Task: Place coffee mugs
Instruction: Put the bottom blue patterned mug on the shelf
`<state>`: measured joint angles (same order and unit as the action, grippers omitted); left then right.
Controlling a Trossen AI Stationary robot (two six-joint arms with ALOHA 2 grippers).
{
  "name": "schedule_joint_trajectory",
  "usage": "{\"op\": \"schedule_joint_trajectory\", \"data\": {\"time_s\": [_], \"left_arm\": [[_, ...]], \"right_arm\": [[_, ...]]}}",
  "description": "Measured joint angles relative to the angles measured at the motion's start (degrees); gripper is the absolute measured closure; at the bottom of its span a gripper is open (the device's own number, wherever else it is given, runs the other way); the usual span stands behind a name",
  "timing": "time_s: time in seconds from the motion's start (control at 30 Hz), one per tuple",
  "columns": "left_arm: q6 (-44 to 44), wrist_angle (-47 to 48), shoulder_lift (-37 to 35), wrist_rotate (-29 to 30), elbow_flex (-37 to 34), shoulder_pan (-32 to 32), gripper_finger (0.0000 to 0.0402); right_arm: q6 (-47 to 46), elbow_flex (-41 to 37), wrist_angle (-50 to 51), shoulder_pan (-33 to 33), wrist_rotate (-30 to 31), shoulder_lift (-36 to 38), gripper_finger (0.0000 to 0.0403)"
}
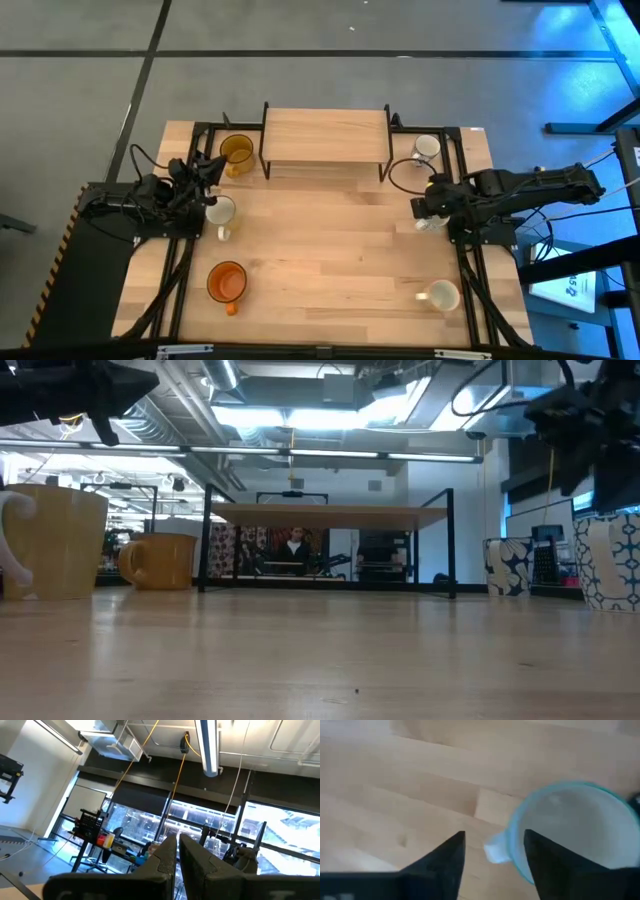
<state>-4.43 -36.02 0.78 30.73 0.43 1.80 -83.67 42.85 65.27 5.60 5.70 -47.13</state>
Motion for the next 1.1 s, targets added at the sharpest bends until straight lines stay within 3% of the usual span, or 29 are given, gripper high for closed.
{"op": "schedule_joint_trajectory", "data": {"time_s": [0.2,0.43,0.67,0.93,1.1], "left_arm": [[0.02,0.20,0.00,0.34,0.00,-0.02,0.0386],[0.04,1.00,0.00,0.83,0.00,-0.02,0.0386],[0.07,1.13,0.00,2.10,0.00,-0.03,0.0386],[0.07,1.15,-0.01,2.69,0.00,-0.02,0.0386],[0.08,1.31,-0.01,2.72,0.01,-0.02,0.0386]], "right_arm": [[-1.82,-2.43,-0.73,0.00,1.72,-0.45,0.0186],[-3.16,-7.26,-6.33,-0.01,3.43,-3.18,0.0214],[-3.00,-8.22,-9.67,-0.01,4.23,-8.42,0.0269],[0.16,-7.94,-9.74,0.01,3.81,-11.51,0.0385],[2.92,-5.01,-9.41,0.01,3.69,-11.58,0.0382]]}}
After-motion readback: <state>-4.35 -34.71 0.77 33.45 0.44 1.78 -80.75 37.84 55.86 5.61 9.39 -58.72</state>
